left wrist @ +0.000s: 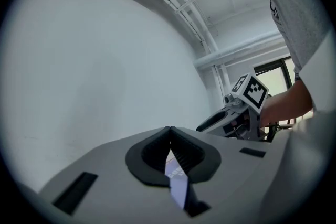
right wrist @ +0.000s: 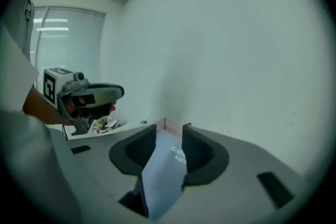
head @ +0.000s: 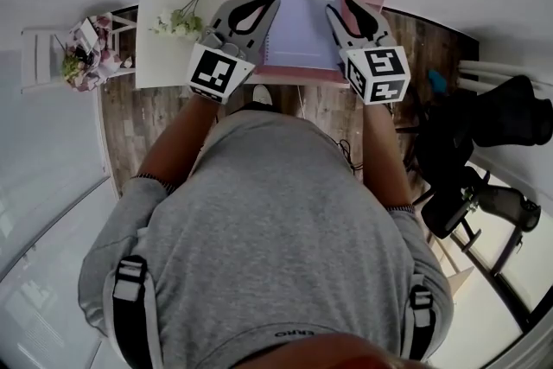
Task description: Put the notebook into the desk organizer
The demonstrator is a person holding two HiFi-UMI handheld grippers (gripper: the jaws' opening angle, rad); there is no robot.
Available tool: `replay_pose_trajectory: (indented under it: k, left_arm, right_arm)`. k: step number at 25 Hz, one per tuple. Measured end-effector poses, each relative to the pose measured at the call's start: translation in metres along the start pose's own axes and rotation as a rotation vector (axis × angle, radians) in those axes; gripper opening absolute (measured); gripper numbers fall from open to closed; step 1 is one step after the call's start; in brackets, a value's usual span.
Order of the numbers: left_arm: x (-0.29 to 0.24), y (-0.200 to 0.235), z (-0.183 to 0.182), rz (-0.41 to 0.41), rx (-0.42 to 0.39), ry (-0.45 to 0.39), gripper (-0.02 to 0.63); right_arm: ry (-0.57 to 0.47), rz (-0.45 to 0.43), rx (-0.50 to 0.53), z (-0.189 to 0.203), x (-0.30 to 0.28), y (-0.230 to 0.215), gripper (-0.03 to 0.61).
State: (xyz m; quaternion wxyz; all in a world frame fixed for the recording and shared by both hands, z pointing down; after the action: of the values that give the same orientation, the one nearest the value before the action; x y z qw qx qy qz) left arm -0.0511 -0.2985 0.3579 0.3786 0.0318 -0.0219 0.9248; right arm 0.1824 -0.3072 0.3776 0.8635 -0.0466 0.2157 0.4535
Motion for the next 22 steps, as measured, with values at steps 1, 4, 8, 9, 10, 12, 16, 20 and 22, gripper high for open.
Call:
replay_pose_trajectory:
  k: [1, 4, 8, 9, 10, 12, 16, 20, 22]
  left_arm:
    - [0.003, -0.003, -0.004, -0.008, -0.002, -0.006, 0.02]
    - [0.012, -0.014, -0.012, -0.028, -0.012, -0.018, 0.02]
    - [0.023, -0.033, -0.019, -0.047, -0.004, -0.031, 0.02]
    - [0.026, -0.039, -0.021, -0.049, -0.001, -0.037, 0.02]
    - [0.029, -0.045, -0.023, -0.051, -0.001, -0.04, 0.02]
    - [0.036, -0.055, -0.028, -0.054, -0.012, -0.031, 0.02]
    - [0.045, -0.075, -0.038, -0.06, -0.006, -0.052, 0.02]
    - [0.055, -0.094, -0.042, -0.065, -0.007, -0.054, 0.02]
    - [0.061, -0.103, -0.043, -0.07, -0.006, -0.058, 0.02]
  right_arm:
    - [-0.032, -0.003, 0.002, -0.004, 0.009, 0.001, 0.158]
    - [-0.122, -0.009, 0.016, -0.013, 0.032, 0.005, 0.07]
    - [-0.222, -0.012, 0.045, -0.018, 0.06, 0.014, 0.021]
    - [-0.244, -0.016, 0.053, -0.018, 0.067, 0.016, 0.008]
    - [-0.263, -0.023, 0.059, -0.017, 0.074, 0.019, 0.008]
    - [-0.29, -0.046, 0.071, -0.016, 0.088, 0.025, 0.008]
    - [-0.314, -0.071, 0.094, -0.009, 0.111, 0.035, 0.008]
    - [-0.35, -0.088, 0.1, 0.001, 0.132, 0.044, 0.008]
    - [-0.367, -0.094, 0.112, 0.004, 0.143, 0.05, 0.008]
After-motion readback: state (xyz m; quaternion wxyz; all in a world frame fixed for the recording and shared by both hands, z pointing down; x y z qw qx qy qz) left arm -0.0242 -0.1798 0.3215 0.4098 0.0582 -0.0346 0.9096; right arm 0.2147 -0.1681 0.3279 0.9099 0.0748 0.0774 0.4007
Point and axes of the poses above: the fingertips, and each gripper's own axes: x backward along the fingers, y to its left, z out of its underside, the point moved 10 cm from there along x, backward along the fingers, and after that the axes turned 4 degrees about x, right-handed, at the moved point
